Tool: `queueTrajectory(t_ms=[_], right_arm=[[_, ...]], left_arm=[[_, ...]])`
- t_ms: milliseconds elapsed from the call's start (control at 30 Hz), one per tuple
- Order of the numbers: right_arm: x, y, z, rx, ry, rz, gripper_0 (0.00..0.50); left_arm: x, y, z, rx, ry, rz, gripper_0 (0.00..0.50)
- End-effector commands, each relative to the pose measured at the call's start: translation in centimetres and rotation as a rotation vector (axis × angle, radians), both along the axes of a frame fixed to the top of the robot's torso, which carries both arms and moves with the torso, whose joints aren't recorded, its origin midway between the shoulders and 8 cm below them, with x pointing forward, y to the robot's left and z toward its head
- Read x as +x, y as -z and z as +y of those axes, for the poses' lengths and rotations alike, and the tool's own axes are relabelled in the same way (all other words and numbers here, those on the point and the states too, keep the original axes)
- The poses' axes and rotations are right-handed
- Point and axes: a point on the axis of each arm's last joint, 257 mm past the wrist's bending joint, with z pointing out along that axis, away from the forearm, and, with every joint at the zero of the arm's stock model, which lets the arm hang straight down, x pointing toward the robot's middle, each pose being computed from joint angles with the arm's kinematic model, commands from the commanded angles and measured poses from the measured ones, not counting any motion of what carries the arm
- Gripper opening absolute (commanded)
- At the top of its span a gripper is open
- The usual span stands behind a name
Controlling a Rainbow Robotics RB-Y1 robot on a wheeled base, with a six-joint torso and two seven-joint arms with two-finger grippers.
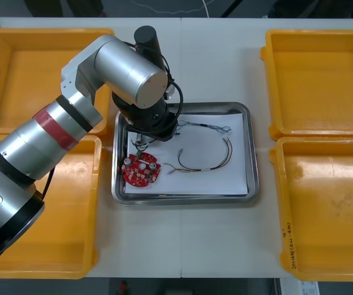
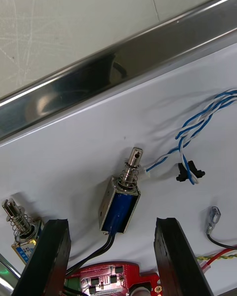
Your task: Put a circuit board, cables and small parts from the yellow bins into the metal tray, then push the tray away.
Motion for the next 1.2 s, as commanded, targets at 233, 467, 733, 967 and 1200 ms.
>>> queueTrajectory(t_ms=[233,467,733,967,1200], right_arm=[[-0.2,-1.1,-1.0,-0.041,-0.02,-0.01,0.5],[-0.3,-1.2,-0.3,-0.035,-0.046,-0.011,0.5],[-0.6,-0.7,2.2,-0.052,-0.12,-0.003,0.5],[-0.3,-1.4,6.4,-0.08,-0.27,-0.023,0.5],[-0.5,-2.1,11.0,-0.046,-0.423,-0.024,0.5]], left_arm=[[-0.4,-5.7,-0.6,-0.059,-0.088,-0.021,0.5],[-0.7,-9.7,1.0,-0.108,-0.125,-0.023,0.5],[-1.3,-13.4,4.3,-0.104,-0.174,-0.033,0.5],[-0.4,-15.9,7.8,-0.118,-0.216,-0.089,0.5],[-0.1,-16.1,11.0,-0.137,-0.283,-0.094,0.5]])
